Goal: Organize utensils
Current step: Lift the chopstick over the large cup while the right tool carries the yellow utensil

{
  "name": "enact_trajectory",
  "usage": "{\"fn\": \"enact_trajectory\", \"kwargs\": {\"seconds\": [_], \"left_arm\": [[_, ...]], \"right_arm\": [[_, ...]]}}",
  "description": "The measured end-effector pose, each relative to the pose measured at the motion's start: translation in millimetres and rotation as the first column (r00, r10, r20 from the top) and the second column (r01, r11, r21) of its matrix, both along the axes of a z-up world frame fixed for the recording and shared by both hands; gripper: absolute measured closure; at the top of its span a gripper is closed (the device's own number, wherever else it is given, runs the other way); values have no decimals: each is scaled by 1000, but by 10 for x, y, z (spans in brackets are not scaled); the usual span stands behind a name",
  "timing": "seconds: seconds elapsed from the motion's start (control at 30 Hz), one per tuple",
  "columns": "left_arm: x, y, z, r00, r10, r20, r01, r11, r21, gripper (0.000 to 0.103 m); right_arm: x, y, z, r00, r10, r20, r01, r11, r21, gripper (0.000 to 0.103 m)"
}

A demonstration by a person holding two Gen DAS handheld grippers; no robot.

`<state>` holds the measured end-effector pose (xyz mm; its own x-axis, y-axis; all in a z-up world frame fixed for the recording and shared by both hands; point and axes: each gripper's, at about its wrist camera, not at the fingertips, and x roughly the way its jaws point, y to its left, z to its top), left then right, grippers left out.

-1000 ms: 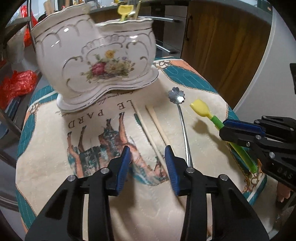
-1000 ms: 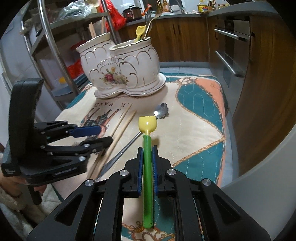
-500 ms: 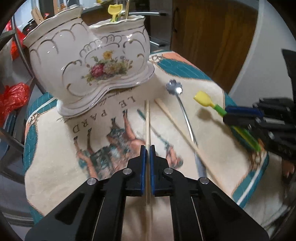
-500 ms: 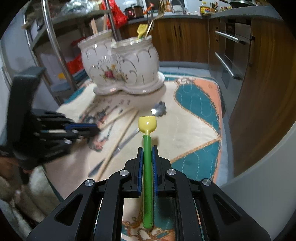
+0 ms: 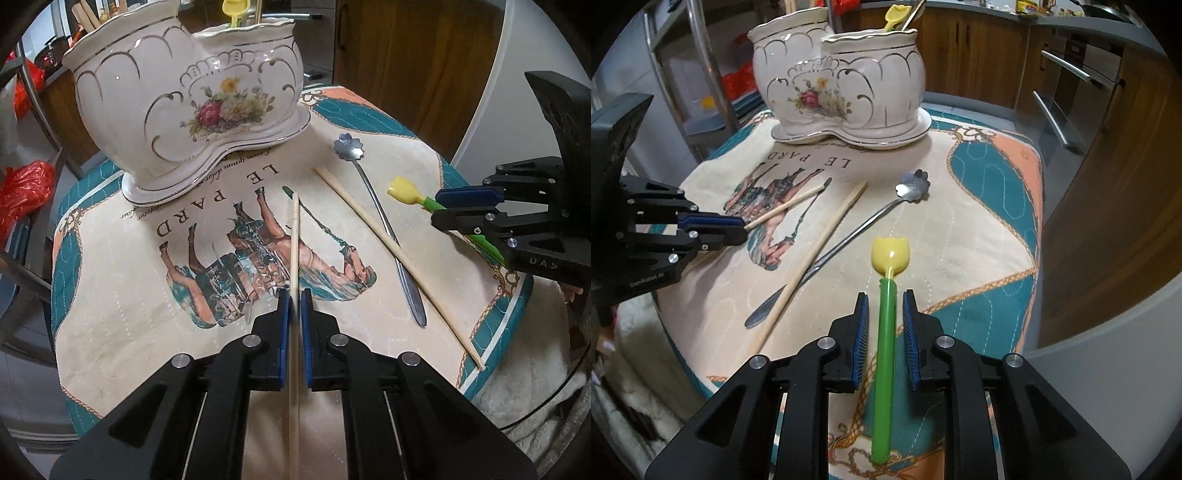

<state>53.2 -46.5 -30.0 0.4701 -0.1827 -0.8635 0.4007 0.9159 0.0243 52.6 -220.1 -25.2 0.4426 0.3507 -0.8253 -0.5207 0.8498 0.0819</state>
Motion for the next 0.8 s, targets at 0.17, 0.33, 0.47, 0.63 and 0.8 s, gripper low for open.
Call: {"fn": "enact_trajectory", "kwargs": {"seconds": [0.17,0.33,0.47,0.63,0.8], "left_arm": [[19,-12,-43,999,-18,30,18,1000,-8,99],[-49,98,36,996,-36,84,38,999,-25,99],[-208,235,268,977,-66,201,81,995,-66,99],[-330,411,591,924,-56,378,94,992,-83,99],[-277,580,999,852,31,523,69,983,-171,99]], "right_arm": [[-2,25,10,1000,-1,19,1,1000,-3,93],[-56,-12,147,996,-17,83,13,999,48,93],[-149,-81,429,981,-36,189,6,988,155,93],[-173,-60,713,947,-69,314,-8,971,240,93],[-32,-1,1035,901,-121,416,-17,949,313,93]]}}
